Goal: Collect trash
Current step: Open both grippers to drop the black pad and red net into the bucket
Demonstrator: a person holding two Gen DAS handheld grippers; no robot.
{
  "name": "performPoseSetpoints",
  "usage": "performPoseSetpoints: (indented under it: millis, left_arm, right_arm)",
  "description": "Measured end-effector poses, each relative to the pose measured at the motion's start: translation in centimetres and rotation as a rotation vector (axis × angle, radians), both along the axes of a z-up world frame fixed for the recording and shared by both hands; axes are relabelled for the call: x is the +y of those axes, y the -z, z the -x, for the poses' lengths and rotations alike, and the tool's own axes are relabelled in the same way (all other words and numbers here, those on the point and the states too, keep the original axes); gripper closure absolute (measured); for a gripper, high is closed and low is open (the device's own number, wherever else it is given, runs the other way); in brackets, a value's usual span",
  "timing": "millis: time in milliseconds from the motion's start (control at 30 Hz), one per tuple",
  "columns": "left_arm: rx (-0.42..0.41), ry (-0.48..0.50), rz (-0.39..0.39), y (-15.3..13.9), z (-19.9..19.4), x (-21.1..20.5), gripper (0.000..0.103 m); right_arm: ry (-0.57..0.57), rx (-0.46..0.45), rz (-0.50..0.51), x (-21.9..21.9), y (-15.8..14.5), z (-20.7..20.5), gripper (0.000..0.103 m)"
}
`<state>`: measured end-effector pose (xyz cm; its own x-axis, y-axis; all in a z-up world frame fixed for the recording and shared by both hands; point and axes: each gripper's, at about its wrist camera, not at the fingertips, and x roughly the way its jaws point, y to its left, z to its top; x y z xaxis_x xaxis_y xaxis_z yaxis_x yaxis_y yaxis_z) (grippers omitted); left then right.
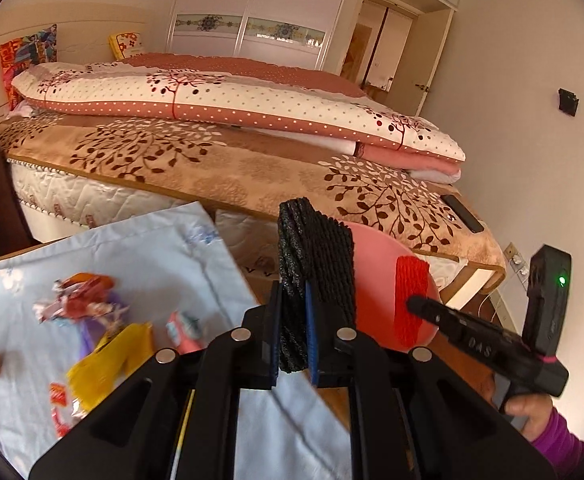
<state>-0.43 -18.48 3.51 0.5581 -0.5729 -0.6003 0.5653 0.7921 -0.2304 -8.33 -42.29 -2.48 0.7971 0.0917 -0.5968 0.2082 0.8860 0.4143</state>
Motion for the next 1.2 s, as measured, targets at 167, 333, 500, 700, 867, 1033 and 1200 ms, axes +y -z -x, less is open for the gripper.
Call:
performPoseSetpoints:
  millis: [167, 333, 500, 700, 867, 1033, 1200]
  left_arm:
    - [-0.021, 0.012, -0.042, 0.6, -0.5, -2.9, 0.093]
    - [-0.019, 0.026, -0.077, 1.9, -0.9, -5.2, 0.093]
    - [-0.021, 0.039, -0.102, 2.7, -1.3, -6.9, 0.093]
    - [-0.015, 0.064, -0.093, 3.4, -1.5, -8.3, 0.093]
    - [-0.026, 0.095, -0.111, 3.8, -1.1, -9.4, 0.092]
    - [-0.008, 0.110, -0.101, 4.0, -1.0, -9.6, 0.058]
    - [-0.005, 0.112, -0.089, 3.7, -0.8, -9.3, 0.052]
  right_arm:
    - [0.004, 0.005, 0.004, -0.3, 0.1, -0.3, 0.092]
    - [0.013, 0.012, -0.001, -0.8, 0.5, -0.8, 0.092]
    - [0.027, 0.017, -0.005, -1.3, 0.9, -1.1, 0.092]
    - [0.047, 0.030, -0.010, -2.2, 1.6, -1.1, 0.092]
    - [0.053, 0.045, -0.002, -2.4, 2.1, -1.3, 0.092]
    - [0.062, 0.050, 0.009, -2.5, 2.3, -1.4, 0.092]
    - [0.079, 0.049, 0.028, -2.4, 2.2, -1.2, 0.089]
